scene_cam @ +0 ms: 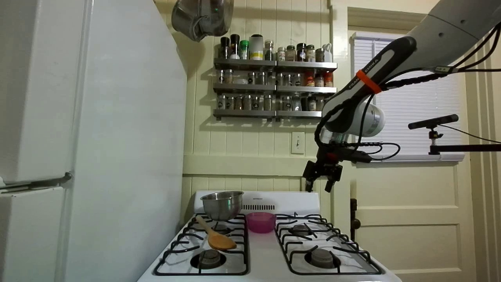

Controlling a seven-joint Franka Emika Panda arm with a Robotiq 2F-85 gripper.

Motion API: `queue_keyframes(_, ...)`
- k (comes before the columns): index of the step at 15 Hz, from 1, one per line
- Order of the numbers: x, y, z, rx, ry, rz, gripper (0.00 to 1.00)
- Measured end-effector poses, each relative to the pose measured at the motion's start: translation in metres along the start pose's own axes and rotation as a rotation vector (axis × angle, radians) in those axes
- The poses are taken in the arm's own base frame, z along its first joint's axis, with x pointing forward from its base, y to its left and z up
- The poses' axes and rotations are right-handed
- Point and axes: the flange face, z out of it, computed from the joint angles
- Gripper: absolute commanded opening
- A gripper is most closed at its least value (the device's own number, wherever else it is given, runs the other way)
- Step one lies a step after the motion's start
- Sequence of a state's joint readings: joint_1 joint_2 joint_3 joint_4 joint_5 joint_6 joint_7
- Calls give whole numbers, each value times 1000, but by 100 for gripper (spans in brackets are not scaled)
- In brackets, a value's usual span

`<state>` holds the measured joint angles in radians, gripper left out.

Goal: Put the pink bowl on the right-back plate of the stove

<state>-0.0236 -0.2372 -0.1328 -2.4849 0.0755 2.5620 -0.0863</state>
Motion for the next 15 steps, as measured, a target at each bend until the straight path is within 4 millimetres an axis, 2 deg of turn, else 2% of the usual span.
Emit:
queue_keyframes(3,15,-1,6,6,-1,13,100)
queue_keyframes(11,77,-18,45,68,28,35,100)
queue_keyframes(12,84,-22,51,80,31,33,95)
queue_keyframes(13,89,-25,58,91,29,30,85)
queue_keyframes(15,99,-32,72,108,23,21,75)
